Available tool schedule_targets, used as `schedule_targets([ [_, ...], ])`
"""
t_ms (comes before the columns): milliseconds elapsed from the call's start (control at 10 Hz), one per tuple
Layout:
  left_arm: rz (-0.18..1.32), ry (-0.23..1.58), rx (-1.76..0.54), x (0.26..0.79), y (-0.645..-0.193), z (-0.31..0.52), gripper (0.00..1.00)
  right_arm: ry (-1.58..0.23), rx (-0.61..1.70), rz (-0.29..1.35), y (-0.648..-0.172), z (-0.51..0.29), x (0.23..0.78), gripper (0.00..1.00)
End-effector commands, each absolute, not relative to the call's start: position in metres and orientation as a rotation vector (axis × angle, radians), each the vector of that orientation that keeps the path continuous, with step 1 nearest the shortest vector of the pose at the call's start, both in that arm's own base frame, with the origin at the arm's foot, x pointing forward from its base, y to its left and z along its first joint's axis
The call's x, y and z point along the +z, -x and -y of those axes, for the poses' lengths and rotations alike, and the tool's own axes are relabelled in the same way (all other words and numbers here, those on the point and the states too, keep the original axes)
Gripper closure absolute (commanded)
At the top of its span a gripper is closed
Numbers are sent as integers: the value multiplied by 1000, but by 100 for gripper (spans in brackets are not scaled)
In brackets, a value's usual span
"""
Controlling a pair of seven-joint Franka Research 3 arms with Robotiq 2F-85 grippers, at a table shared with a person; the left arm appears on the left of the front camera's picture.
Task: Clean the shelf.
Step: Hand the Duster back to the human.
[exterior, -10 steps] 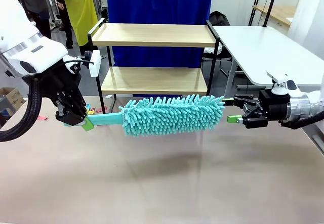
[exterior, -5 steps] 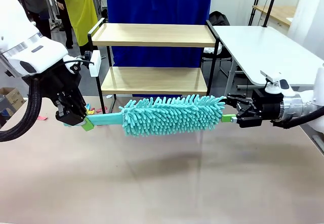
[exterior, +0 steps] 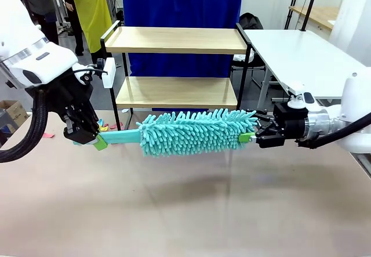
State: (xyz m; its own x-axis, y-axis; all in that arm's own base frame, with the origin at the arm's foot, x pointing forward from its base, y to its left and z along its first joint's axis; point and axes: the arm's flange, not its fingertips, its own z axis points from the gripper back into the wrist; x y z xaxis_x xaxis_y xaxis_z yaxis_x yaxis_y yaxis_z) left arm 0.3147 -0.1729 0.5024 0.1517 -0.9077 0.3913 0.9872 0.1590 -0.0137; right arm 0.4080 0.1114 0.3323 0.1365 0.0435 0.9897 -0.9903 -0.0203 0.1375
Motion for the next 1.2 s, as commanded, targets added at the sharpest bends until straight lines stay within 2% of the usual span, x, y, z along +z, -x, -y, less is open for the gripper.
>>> schedule_targets([
  [0, 331, 317, -1381, 505, -314, 173, 87, -1294, 1105, 1062, -408, -126, 329, 0],
  [400, 331, 317, -1381, 505, -314, 173, 87, -1322, 1121, 1090, -407, -135, 328, 0],
  [500, 331, 317, -1381, 505, -314, 173, 87, -1319, 1134, 1079, -407, -135, 328, 60],
  [600, 331, 317, -1381, 505, -314, 173, 87, -1328, 1142, 1072, -408, -135, 328, 60],
  [700, 331, 317, -1381, 505, -314, 173, 87, -1340, 1146, 1062, -408, -134, 328, 100],
  [800, 331, 317, -1381, 505, -314, 173, 87, -1338, 1144, 1040, -409, -134, 327, 66],
  [900, 331, 317, -1381, 505, -314, 173, 87, -1343, 1148, 1024, -410, -134, 325, 100],
  [1100, 331, 317, -1381, 505, -314, 173, 87, -1360, 1172, 1005, -409, -134, 325, 100],
])
